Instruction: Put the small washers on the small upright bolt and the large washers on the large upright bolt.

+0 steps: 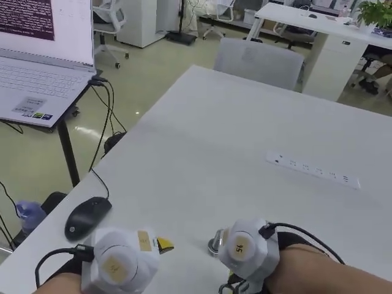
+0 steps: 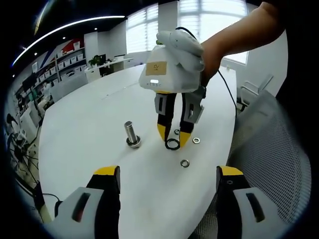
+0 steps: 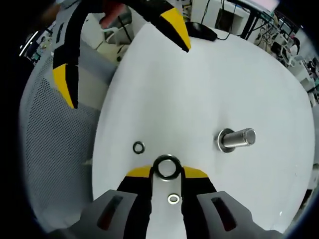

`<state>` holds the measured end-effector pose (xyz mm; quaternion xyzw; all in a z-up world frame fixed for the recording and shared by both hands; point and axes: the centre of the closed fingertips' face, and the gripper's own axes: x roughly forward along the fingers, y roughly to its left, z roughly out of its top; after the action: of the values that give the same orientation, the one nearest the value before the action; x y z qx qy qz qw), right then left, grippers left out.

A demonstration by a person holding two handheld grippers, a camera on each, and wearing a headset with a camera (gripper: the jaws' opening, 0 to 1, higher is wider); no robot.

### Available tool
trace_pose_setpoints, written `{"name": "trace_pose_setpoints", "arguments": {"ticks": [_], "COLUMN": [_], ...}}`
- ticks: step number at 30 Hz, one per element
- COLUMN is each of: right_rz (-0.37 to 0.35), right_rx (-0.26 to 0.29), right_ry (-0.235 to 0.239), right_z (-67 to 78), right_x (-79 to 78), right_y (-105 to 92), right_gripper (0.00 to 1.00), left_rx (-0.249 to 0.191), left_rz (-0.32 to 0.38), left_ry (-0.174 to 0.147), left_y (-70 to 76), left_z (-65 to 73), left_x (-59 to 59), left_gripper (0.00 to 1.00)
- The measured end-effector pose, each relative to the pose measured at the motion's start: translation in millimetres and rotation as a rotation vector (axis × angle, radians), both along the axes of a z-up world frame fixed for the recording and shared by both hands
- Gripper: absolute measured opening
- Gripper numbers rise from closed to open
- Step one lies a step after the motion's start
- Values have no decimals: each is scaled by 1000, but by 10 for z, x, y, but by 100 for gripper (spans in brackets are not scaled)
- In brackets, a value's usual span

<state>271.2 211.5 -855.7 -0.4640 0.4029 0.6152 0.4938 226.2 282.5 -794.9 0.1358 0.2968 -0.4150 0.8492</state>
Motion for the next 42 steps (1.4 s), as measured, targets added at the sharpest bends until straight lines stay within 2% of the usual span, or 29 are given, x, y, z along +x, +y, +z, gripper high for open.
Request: {"name": "trace_pose_setpoints", "arguments": {"ticks": [6,10,15,20,23,29,34,39,42], "right_rz": [-19,-49,-68,-84,-71,-82,-88,-102,-103], "right_rx": [-6,-4,5,14,3,6,9,18,22], "right_ry": [3,5,-17,-29,-44,-47,-47,-42,-36], "right_z": [175,348,562,709,722,736,704,663,636], "right_x": [93,186,325,439,513,619,666,726,735], "right_y": [-26,-37,-28,10,26,62,104,196,249], "right_gripper": [21,21,21,21,21,21,21,21,21], "left_rx": [-12,-21,-22,-31,-39,-41,-41,-50,-55], "left_rz": [4,7,0,-1,-2,-1,3,23,26], "left_ry": [8,13,22,27,32,39,44,36,44], "left_y": [-8,-10,-17,-33,-53,-73,-63,-34,-32], "left_z": [-29,-45,-75,-69,-69,-94,-108,-123,-132], "left_x": [1,0,8,14,14,15,15,60,62], "left_gripper": [79,80,83,86,87,93,94,97,97]}}
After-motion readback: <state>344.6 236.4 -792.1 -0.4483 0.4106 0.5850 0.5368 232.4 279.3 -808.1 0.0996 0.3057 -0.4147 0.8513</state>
